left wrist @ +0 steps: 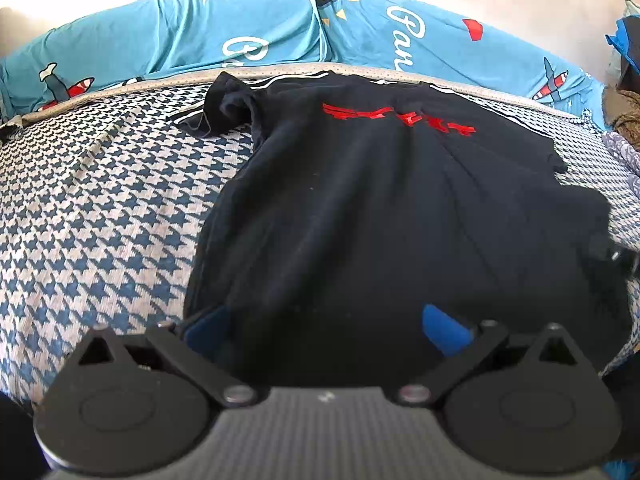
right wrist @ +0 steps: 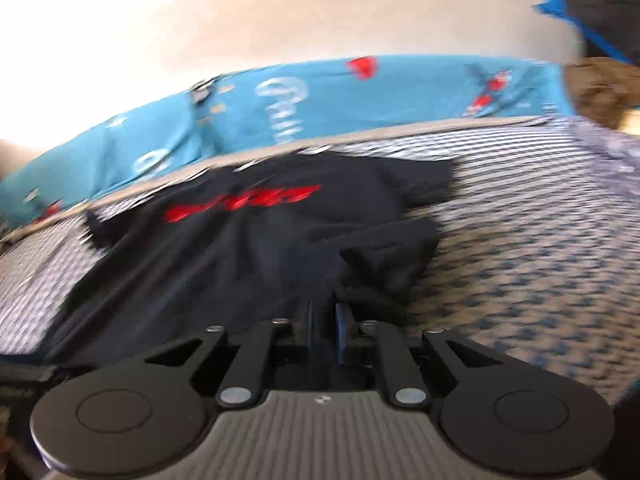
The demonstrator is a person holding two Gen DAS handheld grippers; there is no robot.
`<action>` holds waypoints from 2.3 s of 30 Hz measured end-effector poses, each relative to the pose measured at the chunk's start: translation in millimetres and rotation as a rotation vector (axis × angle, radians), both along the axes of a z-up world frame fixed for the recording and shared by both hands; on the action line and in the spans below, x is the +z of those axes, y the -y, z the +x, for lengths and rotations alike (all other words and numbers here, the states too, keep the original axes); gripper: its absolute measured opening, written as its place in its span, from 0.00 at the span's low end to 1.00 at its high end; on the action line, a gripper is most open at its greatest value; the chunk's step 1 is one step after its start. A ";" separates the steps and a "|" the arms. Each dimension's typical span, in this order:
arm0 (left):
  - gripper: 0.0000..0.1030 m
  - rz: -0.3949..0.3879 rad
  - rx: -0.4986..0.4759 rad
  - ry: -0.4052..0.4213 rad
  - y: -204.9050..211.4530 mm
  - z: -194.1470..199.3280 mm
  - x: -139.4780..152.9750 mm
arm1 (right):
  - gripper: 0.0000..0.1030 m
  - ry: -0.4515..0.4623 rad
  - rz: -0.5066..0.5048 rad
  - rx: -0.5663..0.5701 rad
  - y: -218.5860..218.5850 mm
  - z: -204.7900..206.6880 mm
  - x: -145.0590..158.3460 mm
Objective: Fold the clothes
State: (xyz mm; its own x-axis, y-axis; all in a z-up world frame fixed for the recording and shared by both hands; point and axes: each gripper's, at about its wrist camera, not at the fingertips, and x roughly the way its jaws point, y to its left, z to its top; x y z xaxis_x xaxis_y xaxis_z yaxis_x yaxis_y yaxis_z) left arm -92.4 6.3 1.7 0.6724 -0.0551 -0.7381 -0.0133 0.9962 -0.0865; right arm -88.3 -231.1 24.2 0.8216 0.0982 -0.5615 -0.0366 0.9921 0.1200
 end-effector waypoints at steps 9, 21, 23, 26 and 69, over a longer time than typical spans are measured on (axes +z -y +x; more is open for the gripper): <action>1.00 -0.017 0.014 0.000 -2.9 -1.8 1.4 | 0.23 0.015 0.091 0.005 13.7 -21.4 12.7; 1.00 -0.014 0.013 -0.003 -3.8 -3.6 1.1 | 0.32 -0.050 0.175 -0.226 49.3 -1.6 -3.9; 1.00 -0.012 0.013 -0.003 -3.1 -3.8 0.8 | 0.32 -0.051 0.177 -0.217 48.1 -0.4 -5.0; 1.00 -0.006 0.010 -0.003 -1.8 -4.4 0.6 | 0.32 -0.036 0.146 -0.203 42.6 0.5 -5.2; 1.00 -0.064 0.048 -0.028 -12.1 -6.0 4.5 | 0.06 -0.009 0.018 -0.506 59.4 -59.0 48.8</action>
State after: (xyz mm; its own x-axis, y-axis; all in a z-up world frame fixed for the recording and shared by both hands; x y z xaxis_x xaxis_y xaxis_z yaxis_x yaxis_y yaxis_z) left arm -98.4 18.3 6.2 0.6549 -0.0715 -0.7523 -0.0638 0.9867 -0.1493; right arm -147.3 -290.5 73.0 0.7638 -0.3012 -0.5709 0.4492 0.8832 0.1351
